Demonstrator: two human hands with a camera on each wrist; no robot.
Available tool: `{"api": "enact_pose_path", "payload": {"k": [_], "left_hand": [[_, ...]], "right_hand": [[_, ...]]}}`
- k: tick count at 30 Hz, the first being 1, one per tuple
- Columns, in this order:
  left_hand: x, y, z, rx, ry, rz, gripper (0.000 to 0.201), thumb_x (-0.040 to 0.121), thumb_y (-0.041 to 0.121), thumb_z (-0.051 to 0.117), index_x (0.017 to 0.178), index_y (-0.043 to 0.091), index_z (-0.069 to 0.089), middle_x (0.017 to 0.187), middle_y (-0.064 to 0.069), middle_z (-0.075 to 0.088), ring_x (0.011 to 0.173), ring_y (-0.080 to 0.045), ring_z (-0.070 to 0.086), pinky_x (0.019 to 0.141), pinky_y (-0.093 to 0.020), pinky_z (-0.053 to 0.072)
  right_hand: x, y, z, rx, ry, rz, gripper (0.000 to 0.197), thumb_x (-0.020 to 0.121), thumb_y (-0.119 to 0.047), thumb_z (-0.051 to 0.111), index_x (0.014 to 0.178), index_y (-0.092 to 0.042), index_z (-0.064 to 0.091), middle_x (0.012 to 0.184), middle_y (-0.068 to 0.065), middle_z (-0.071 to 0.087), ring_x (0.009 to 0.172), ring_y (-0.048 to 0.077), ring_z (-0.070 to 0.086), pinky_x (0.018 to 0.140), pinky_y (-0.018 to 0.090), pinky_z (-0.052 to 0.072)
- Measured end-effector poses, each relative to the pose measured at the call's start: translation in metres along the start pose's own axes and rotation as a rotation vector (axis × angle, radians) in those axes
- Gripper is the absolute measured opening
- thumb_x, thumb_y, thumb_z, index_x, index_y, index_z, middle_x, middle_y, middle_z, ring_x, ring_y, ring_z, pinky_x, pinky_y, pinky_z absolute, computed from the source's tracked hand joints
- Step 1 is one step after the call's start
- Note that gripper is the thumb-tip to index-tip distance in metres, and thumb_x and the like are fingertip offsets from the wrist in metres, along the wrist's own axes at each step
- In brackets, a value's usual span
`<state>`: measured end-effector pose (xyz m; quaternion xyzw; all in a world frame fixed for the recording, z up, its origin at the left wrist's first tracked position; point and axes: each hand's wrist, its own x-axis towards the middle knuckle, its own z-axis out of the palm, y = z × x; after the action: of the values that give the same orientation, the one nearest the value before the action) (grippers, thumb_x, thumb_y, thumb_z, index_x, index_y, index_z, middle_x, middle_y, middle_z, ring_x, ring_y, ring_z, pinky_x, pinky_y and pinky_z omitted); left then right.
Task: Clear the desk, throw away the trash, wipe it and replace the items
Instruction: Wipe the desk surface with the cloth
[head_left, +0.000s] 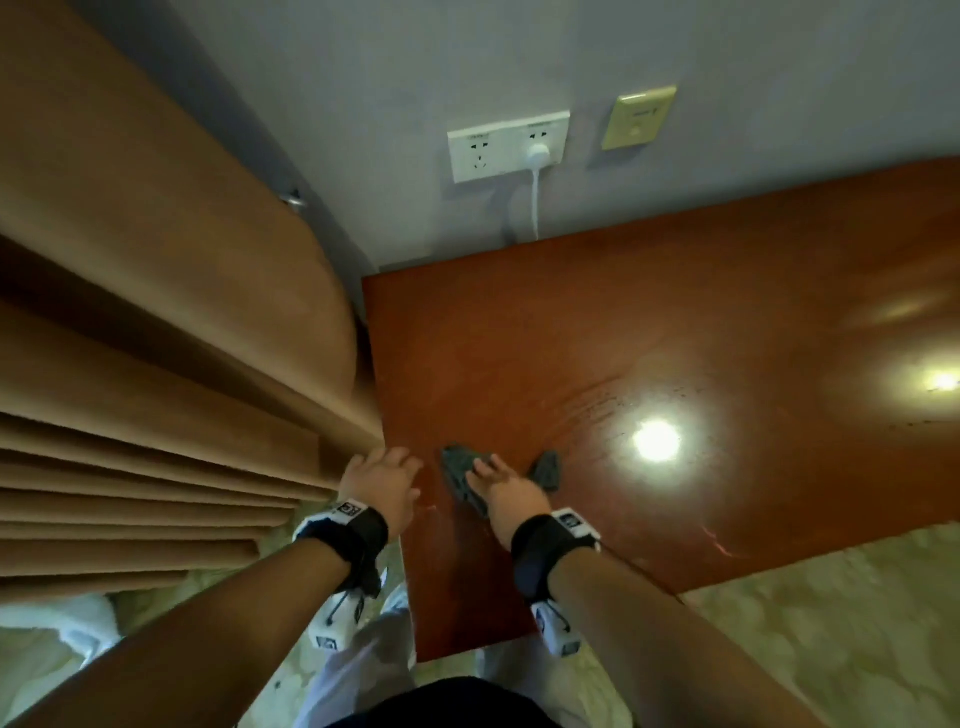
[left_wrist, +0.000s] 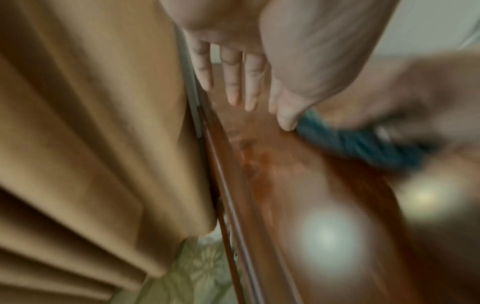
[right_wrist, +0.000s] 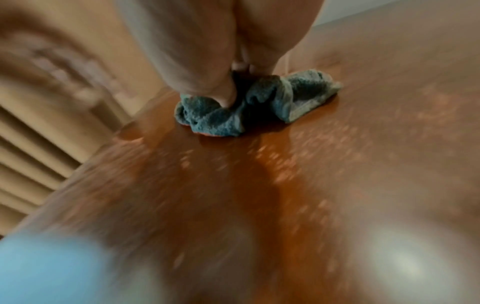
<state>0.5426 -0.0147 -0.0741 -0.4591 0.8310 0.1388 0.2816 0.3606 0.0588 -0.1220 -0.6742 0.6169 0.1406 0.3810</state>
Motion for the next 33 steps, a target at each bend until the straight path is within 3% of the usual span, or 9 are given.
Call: {"api": "enact_pose_path", "payload": {"k": [3,6,12,14,18,22,24,29,33], "left_hand": [[0.042,-0.008,-0.026,-0.022,0.014,0.051,0.059,0.099,0.042,0.047,0.153,0.032,0.024,0.163,0.002,0.013,0.148,-0.024,0.014,0.116,-0.041,0.025],[0.075,-0.010,-0.032,0.046,-0.029,0.116,0.075,0.095,0.051,0.051,0.155,0.040,0.007,0.164,0.002,-0.010,0.151,-0.028,-0.003,0.121,-0.046,0.010],[0.096,-0.015,-0.013,0.191,-0.174,0.249,0.100,0.085,0.065,0.057,0.150,0.046,-0.017,0.156,-0.002,-0.034,0.147,-0.037,-0.020,0.120,-0.054,-0.002],[0.097,-0.019,-0.007,0.225,-0.146,0.269,0.102,0.085,0.066,0.057,0.149,0.046,-0.020,0.155,-0.002,-0.036,0.146,-0.037,-0.022,0.120,-0.056,-0.001],[0.101,-0.020,-0.009,0.258,-0.140,0.290,0.102,0.084,0.068,0.056,0.149,0.046,-0.019,0.158,-0.003,-0.031,0.147,-0.038,-0.018,0.120,-0.057,0.004],[0.102,-0.018,-0.009,0.268,-0.162,0.284,0.101,0.083,0.069,0.056,0.150,0.046,-0.016,0.159,-0.002,-0.029,0.148,-0.039,-0.015,0.119,-0.059,0.009],[0.101,-0.019,-0.010,0.280,-0.163,0.287,0.102,0.083,0.069,0.056,0.150,0.045,-0.016,0.160,-0.003,-0.028,0.148,-0.040,-0.014,0.118,-0.060,0.010],[0.102,-0.018,-0.012,0.256,-0.180,0.283,0.102,0.083,0.067,0.059,0.151,0.046,-0.014,0.160,-0.002,-0.028,0.148,-0.040,-0.015,0.117,-0.061,0.011],[0.104,-0.017,-0.009,0.271,-0.187,0.271,0.101,0.084,0.068,0.057,0.151,0.046,-0.016,0.159,-0.002,-0.030,0.147,-0.040,-0.016,0.117,-0.060,0.012]], "right_hand": [[-0.006,-0.017,0.021,0.049,-0.017,0.012,0.081,0.093,0.016,0.032,0.157,-0.029,0.009,0.164,-0.011,-0.005,0.151,0.016,-0.005,0.109,0.038,0.037],[-0.016,-0.015,0.022,0.096,-0.016,0.056,0.081,0.094,0.014,0.034,0.157,-0.030,0.009,0.164,-0.011,-0.005,0.151,0.014,-0.005,0.113,0.036,0.031],[-0.054,0.029,0.021,0.250,0.138,0.400,0.092,0.089,0.021,0.037,0.156,-0.035,0.010,0.163,-0.015,-0.007,0.151,0.013,0.000,0.112,0.033,0.035],[-0.073,0.050,0.029,0.325,0.185,0.530,0.090,0.089,0.018,0.040,0.156,-0.035,0.012,0.164,-0.013,-0.004,0.151,0.014,0.006,0.111,0.030,0.036],[-0.090,0.069,0.041,0.435,0.199,0.705,0.087,0.089,0.013,0.046,0.157,-0.029,0.013,0.164,-0.008,-0.003,0.150,0.015,0.008,0.115,0.023,0.022],[-0.071,0.042,0.040,0.451,0.184,0.777,0.089,0.089,0.013,0.048,0.158,-0.026,0.006,0.164,-0.005,-0.007,0.151,0.020,0.001,0.115,0.035,0.033],[-0.061,0.015,0.046,0.433,0.218,0.727,0.089,0.088,0.016,0.042,0.157,-0.027,0.007,0.164,-0.008,-0.007,0.151,0.018,-0.002,0.114,0.035,0.034],[-0.030,-0.071,0.064,0.335,0.208,0.393,0.082,0.091,0.013,0.032,0.158,-0.026,0.005,0.164,-0.008,-0.006,0.151,0.018,-0.005,0.119,0.034,0.022],[-0.024,-0.098,0.070,0.326,0.172,0.293,0.075,0.095,0.010,0.028,0.157,-0.026,0.007,0.164,-0.008,-0.005,0.151,0.017,-0.004,0.116,0.035,0.030]]}}
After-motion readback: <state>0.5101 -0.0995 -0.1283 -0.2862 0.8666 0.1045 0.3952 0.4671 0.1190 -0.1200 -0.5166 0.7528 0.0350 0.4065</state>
